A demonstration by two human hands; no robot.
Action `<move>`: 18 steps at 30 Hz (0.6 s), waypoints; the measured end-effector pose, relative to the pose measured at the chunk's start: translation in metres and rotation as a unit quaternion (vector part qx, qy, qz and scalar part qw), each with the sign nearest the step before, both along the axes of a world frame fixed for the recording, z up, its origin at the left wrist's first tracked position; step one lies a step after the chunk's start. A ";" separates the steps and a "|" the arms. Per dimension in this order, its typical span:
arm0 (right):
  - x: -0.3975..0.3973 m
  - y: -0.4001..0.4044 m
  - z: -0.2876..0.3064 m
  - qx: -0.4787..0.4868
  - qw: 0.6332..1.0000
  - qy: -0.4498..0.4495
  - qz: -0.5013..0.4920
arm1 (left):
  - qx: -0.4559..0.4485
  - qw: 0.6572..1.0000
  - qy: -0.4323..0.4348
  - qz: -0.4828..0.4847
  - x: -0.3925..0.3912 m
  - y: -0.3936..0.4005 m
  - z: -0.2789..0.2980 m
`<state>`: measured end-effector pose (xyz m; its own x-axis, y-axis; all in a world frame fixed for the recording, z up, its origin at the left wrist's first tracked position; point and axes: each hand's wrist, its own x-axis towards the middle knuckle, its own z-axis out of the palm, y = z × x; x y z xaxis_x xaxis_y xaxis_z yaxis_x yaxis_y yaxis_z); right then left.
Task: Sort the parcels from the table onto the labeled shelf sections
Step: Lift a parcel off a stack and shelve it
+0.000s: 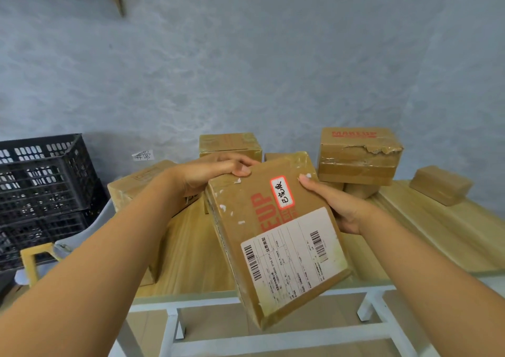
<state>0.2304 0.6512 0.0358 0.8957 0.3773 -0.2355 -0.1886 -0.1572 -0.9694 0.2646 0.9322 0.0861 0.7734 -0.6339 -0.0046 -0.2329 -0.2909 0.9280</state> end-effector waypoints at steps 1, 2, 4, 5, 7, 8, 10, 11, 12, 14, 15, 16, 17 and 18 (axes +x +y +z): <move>0.002 0.000 0.003 -0.027 0.999 -0.039 -0.016 | 0.016 1.000 -0.013 0.006 0.001 -0.001 0.003; 0.003 0.002 0.007 -0.068 0.992 -0.096 -0.046 | 0.035 0.999 -0.027 0.013 0.002 -0.003 0.004; 0.006 0.005 0.018 -0.189 0.945 -0.245 -0.105 | 0.091 0.994 -0.061 0.024 0.003 -0.009 0.007; 0.007 0.010 0.024 -0.247 0.909 -0.321 -0.097 | 0.123 0.989 -0.074 0.025 0.003 -0.014 0.009; 0.009 0.020 0.033 -0.336 0.844 -0.417 -0.029 | 0.168 0.981 -0.091 0.024 0.004 -0.027 0.011; 0.010 0.024 0.036 -0.354 0.837 -0.418 0.002 | 0.181 0.978 -0.099 0.027 0.005 -0.034 0.011; 0.008 0.029 0.034 -0.343 0.858 -0.381 0.032 | 0.196 0.973 -0.114 0.041 0.008 -0.044 0.011; 0.007 0.028 0.030 -0.335 0.864 -0.375 0.031 | 0.198 0.972 -0.118 0.047 0.010 -0.048 0.009; 0.006 0.027 0.025 -0.333 0.861 -0.384 0.020 | 0.197 0.972 -0.119 0.052 0.011 -0.050 0.007; 0.005 0.024 0.017 -0.327 0.847 -0.418 -0.009 | 0.197 0.970 -0.122 0.068 0.013 -0.051 0.005; 0.005 0.023 0.014 -0.330 0.842 -0.427 -0.018 | 0.194 0.969 -0.128 0.082 0.013 -0.052 0.004; 0.005 0.022 0.011 -0.334 0.840 -0.426 -0.027 | 0.178 0.969 -0.139 0.105 0.014 -0.053 0.003; 0.006 0.022 0.010 -0.335 0.844 -0.416 -0.040 | 0.148 0.967 -0.155 0.140 0.013 -0.054 0.002; 0.006 0.021 0.008 -0.331 0.850 -0.405 -0.057 | 0.113 0.961 -0.172 0.185 0.013 -0.054 0.001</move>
<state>0.2367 0.6723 0.0438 0.8868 0.3027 0.3492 0.4487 -0.7444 -0.4945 0.2775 0.8781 0.0871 0.9257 -0.3290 0.1868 -0.3571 -0.5969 0.7184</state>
